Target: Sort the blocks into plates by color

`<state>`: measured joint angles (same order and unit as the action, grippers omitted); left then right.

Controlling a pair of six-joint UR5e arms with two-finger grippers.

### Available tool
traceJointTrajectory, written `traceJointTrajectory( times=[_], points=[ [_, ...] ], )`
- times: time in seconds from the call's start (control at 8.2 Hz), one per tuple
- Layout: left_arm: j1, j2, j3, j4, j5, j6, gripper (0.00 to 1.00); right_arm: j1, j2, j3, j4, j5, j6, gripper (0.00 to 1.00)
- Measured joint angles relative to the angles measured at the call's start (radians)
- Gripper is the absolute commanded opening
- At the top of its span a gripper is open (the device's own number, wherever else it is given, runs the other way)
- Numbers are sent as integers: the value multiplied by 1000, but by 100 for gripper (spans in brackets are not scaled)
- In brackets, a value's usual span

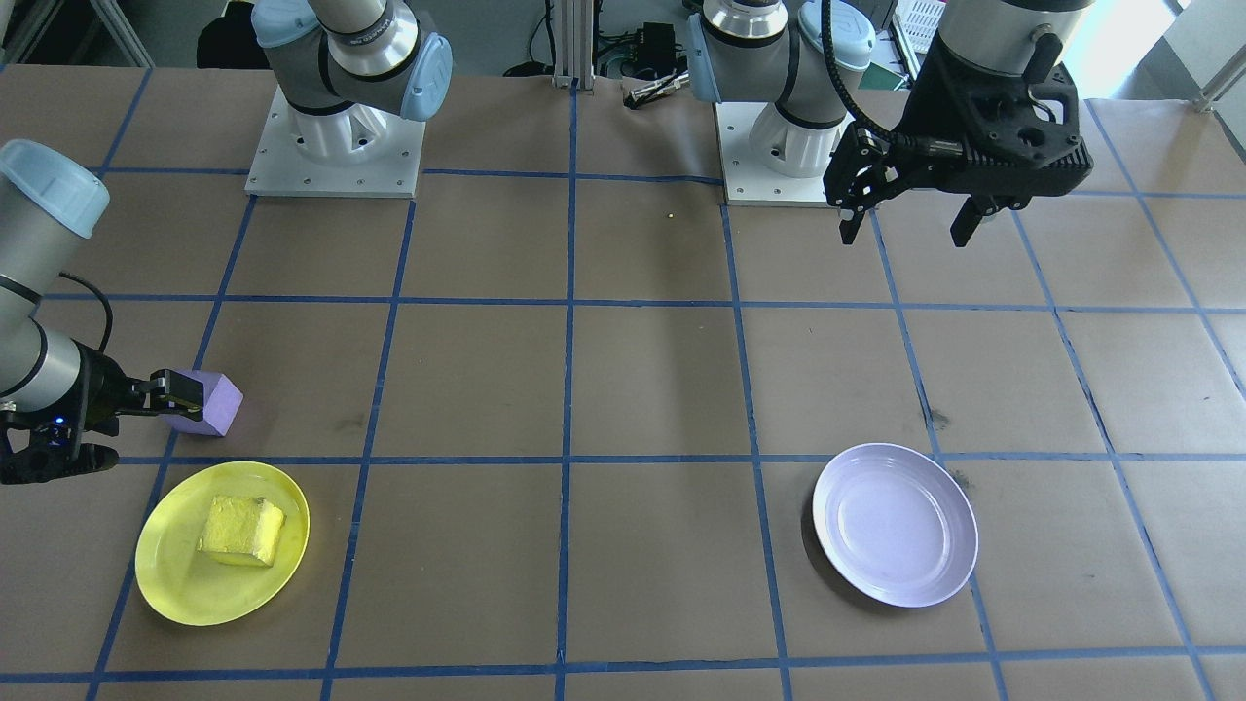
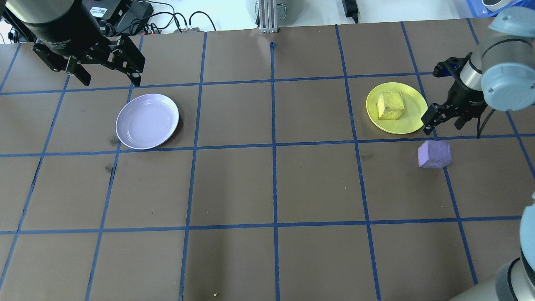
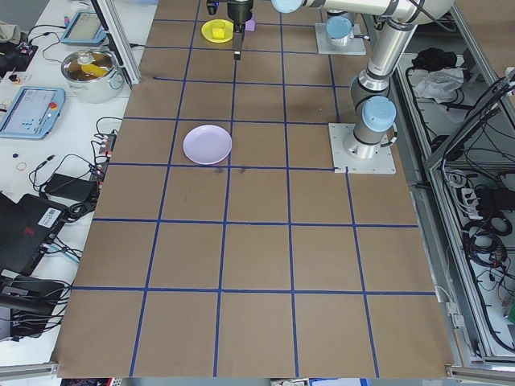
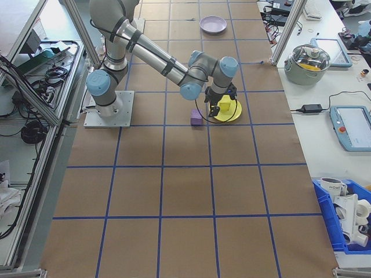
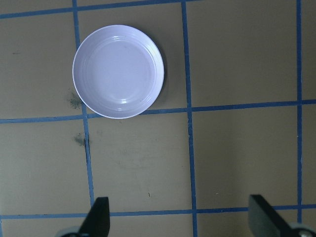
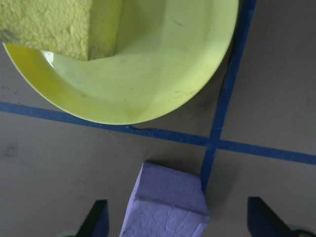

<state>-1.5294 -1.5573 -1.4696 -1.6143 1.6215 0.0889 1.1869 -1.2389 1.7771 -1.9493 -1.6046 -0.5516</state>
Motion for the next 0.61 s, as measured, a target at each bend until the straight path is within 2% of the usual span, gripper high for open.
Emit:
traceJointTrajectory(
  times=[0.24, 0.49, 0.61],
  points=[
    [0, 0, 0, 0, 0, 0, 100, -43, -10, 94, -60, 2, 2, 100],
    [0, 0, -1, 0, 2, 0, 100, -54, -7, 106, -27, 11, 36, 99],
    [0, 0, -1, -1, 2, 0, 100, -56, -4, 104, -10, 17, 50, 93]
  ],
)
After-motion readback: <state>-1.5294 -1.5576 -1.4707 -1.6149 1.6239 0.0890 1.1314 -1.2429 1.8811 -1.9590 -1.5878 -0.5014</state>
